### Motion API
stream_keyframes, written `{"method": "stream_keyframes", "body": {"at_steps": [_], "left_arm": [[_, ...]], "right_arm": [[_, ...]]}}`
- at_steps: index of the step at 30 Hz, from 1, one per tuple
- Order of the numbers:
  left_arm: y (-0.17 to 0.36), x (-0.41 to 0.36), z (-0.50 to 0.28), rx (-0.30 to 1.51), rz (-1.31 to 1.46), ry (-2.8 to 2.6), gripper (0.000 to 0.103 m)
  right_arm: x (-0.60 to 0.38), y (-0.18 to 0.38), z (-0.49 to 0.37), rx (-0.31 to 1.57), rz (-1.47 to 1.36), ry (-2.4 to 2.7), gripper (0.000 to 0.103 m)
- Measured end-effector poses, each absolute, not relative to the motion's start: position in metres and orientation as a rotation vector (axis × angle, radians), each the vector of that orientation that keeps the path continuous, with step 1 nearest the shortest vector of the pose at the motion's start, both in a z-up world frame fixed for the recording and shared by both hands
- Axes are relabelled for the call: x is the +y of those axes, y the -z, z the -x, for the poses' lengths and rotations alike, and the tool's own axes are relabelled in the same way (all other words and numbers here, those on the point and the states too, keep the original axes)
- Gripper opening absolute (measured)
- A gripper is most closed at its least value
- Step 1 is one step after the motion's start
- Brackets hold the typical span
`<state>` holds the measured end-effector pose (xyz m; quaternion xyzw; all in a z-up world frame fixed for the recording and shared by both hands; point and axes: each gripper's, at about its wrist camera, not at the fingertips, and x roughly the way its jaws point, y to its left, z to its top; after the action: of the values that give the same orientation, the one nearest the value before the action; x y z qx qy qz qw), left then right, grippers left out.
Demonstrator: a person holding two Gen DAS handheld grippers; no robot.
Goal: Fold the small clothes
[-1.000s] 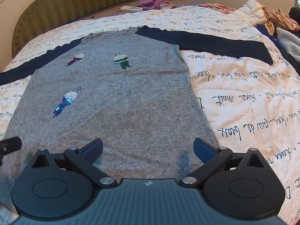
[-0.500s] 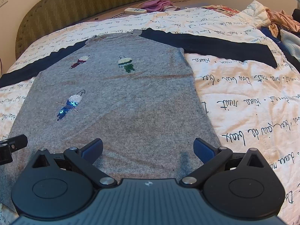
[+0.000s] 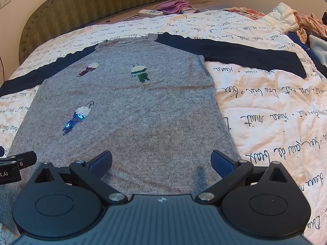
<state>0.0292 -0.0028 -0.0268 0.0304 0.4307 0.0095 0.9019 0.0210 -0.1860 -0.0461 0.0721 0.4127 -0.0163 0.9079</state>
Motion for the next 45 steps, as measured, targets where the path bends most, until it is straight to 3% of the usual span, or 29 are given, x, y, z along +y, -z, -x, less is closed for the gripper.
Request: {"method": "stream_keyframes", "body": {"at_steps": [45], "left_arm": [[0.041,-0.054,-0.152,0.924,-0.123,0.015,0.101]], "right_arm": [[-0.220,0.056,-0.132,0.842,-0.086,0.017,0.103]]}}
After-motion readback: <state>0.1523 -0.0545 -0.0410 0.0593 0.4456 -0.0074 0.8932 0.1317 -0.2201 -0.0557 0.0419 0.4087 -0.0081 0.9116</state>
